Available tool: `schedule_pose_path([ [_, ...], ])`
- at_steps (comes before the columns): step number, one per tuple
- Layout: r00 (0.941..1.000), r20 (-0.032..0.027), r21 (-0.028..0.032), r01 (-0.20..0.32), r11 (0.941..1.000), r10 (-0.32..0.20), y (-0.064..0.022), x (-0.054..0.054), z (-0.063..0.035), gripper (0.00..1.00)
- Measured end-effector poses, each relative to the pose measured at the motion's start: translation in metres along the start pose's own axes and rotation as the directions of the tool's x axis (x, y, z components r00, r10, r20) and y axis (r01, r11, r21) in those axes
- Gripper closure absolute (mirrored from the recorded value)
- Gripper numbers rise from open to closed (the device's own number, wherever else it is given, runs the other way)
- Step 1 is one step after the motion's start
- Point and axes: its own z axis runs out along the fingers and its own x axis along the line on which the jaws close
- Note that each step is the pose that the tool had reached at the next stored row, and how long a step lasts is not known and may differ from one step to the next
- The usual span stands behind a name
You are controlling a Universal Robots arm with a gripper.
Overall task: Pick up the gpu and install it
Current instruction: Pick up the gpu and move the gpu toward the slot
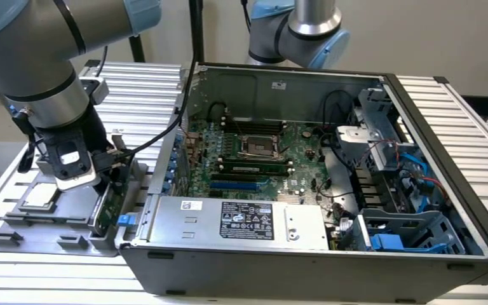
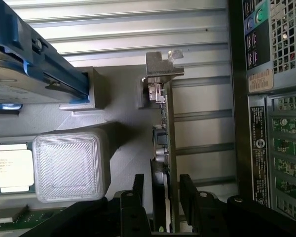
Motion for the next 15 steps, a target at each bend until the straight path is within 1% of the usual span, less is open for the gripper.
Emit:
schedule_pose_path([
  [2, 1.0, -0.0001, 0.0007, 0.0, 1.0, 0.0, 0.0004, 0.0001, 0.0, 0.6],
  [3, 1.0, 0.0, 0.0013, 0.0, 1.0, 0.0, 0.0005, 0.0001, 0.0, 0.66],
  [4, 1.0, 0.0, 0.0022, 0.0, 1.0, 0.0, 0.0006, 0.0001, 0.0, 0.66],
  [5, 1.0, 0.0002, 0.0028, 0.0, 1.0, 0.0, 0.0007, 0.0001, 0.0, 0.73],
  [9, 1.0, 0.0005, 0.0065, 0.0, 1.0, 0.0, 0.0009, 0.0001, 0.0001, 0.73],
  [15, 1.0, 0.0006, 0.0074, 0.003, 1.0, -0.003, 0.0009, 0.0001, 0.0001, 0.73],
])
